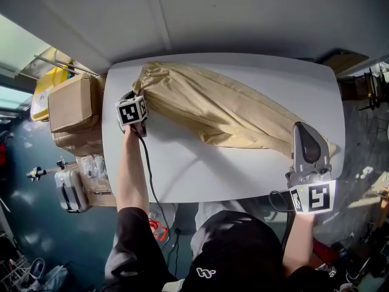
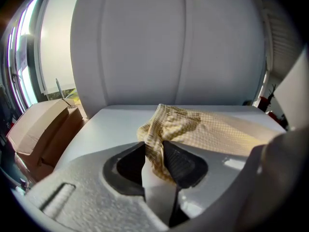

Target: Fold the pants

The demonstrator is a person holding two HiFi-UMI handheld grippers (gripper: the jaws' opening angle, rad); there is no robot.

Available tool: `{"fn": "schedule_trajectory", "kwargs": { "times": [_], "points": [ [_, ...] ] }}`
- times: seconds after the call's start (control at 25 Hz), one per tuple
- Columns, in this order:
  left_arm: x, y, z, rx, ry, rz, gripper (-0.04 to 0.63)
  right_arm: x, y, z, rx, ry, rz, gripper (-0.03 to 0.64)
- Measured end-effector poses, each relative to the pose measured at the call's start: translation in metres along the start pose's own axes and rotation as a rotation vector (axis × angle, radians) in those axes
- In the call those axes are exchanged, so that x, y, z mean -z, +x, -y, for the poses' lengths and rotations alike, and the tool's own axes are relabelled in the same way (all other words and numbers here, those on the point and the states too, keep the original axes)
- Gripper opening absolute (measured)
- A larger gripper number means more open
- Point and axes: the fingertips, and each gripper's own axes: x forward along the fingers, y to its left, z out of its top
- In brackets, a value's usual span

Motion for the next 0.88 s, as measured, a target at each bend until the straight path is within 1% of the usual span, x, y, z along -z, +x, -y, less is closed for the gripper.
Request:
{"fn": "schedule_trajectory", "kwargs": {
  "times": [0.08,0.2,0.36,0.52,0.6,0.76,0.88],
  "points": [
    [0.001,-0.003,0.001,-0.001,-0.010,-0.005,0.109,-0.001,-0.001,0.001,0.000,0.004,0.000,0.005],
    [0.008,-0.012,0.002,-0.037,0.002,-0.004,0.101,-0.003,0.000,-0.002,-0.003,0.004,0.006,0.003],
    [0.024,-0.027,-0.002,-0.050,-0.047,0.002,0.101,-0.005,0.003,-0.010,-0.023,0.011,0.018,0.003],
    [0.040,-0.045,-0.005,-0.059,-0.081,0.003,0.101,-0.010,0.004,-0.018,-0.052,0.009,0.029,0.003],
    [0.048,-0.054,-0.007,-0.070,-0.092,0.005,0.101,-0.012,0.005,-0.022,-0.064,0.013,0.037,0.003],
    [0.067,-0.073,-0.014,-0.096,-0.089,-0.003,0.101,-0.017,0.008,-0.027,-0.083,0.032,0.061,0.003],
    [0.086,-0.089,-0.017,-0.107,-0.117,-0.009,0.101,-0.016,0.009,-0.033,-0.106,0.041,0.062,0.004]
  ]
}}
